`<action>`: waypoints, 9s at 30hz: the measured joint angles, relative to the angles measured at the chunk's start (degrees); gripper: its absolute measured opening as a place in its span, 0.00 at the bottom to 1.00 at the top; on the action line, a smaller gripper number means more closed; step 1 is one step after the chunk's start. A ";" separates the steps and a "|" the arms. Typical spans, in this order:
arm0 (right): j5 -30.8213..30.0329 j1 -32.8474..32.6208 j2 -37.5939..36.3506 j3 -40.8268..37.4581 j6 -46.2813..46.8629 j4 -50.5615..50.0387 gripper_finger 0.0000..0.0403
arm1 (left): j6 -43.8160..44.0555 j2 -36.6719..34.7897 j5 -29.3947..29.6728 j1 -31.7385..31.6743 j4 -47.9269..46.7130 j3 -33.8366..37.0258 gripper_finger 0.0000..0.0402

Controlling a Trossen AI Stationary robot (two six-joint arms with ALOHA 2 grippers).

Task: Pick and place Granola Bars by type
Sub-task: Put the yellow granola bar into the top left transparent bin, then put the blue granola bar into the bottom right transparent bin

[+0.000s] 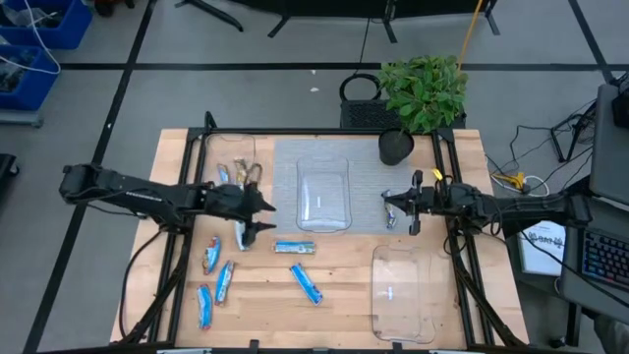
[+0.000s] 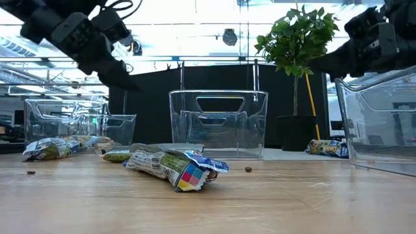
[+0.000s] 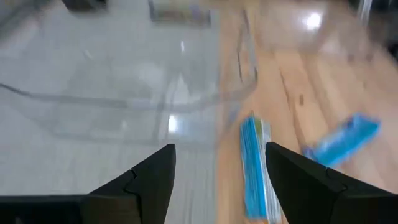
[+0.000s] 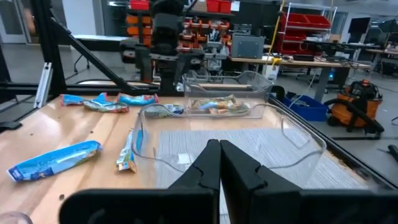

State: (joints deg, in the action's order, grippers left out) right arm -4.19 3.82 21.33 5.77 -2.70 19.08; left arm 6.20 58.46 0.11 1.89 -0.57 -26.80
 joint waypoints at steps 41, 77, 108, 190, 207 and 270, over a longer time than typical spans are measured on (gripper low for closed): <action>-0.14 0.72 -3.22 -3.04 0.97 5.12 0.00 | 12.52 25.68 -1.63 9.42 -5.32 -8.47 0.63; -0.13 0.70 -3.04 -3.09 1.61 5.88 0.00 | 7.41 30.68 -3.58 9.16 0.61 -8.36 0.04; -0.22 0.70 -3.07 -3.09 0.46 6.37 0.00 | -11.59 -2.41 10.22 18.82 -5.15 -8.40 0.01; -0.22 0.71 -3.05 -3.07 0.52 5.94 0.00 | 9.63 -49.03 21.23 -32.49 8.37 20.67 0.01; -0.22 0.71 -3.05 -3.07 0.52 5.94 0.00 | 21.72 -22.69 18.02 -37.88 -33.66 -7.41 0.01; -0.22 0.70 -3.05 -3.08 0.52 5.94 0.00 | 19.00 -15.71 21.90 -44.56 -30.27 -0.10 0.30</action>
State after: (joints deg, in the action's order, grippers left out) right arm -4.40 4.51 18.28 2.68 -2.18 25.02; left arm 25.20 42.75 22.00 -42.67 -30.84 -26.89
